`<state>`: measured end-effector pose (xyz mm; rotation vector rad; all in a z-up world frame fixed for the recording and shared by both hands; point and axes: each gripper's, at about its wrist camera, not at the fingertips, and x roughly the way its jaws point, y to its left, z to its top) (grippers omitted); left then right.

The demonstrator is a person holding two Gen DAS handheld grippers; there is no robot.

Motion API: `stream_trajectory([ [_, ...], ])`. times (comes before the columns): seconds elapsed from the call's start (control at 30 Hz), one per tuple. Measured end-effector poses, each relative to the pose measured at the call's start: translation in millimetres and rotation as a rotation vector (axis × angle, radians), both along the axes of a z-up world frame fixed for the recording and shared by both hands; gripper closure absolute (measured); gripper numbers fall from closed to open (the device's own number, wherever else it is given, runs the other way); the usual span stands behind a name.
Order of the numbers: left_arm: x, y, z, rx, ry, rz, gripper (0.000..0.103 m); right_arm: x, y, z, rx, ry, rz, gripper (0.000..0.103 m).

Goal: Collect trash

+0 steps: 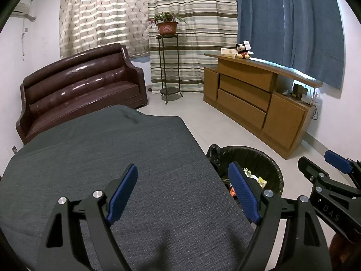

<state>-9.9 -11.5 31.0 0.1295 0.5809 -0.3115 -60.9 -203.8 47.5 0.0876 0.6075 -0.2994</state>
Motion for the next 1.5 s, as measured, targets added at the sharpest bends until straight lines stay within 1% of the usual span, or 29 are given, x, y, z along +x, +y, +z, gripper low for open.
stream_trajectory([
  [0.3,0.7,0.5,0.5,-0.003,0.004,-0.001,0.023,0.1,0.0,0.4,0.000,0.001,-0.001,0.036],
  [0.73,-5.7,-10.8,-5.1,0.002,-0.001,-0.008,0.023,-0.4,-0.1,-0.2,0.000,0.003,0.001,0.036],
  [0.97,-5.8,-14.0,-2.5,0.007,-0.006,0.013,0.019,-0.1,-0.3,0.3,-0.001,0.003,0.000,0.036],
  [1.03,-6.2,-14.5,-2.0,0.015,-0.008,0.019,0.019,-0.2,-0.4,0.5,0.001,0.003,0.000,0.036],
  [1.17,-6.6,-14.9,-1.5,0.007,-0.007,0.022,0.019,0.1,-0.7,1.0,0.000,0.003,0.001,0.036],
  [1.5,-11.0,-15.8,-0.9,0.008,-0.019,-0.026,0.018,0.1,0.2,2.0,0.001,0.004,0.000,0.036],
])
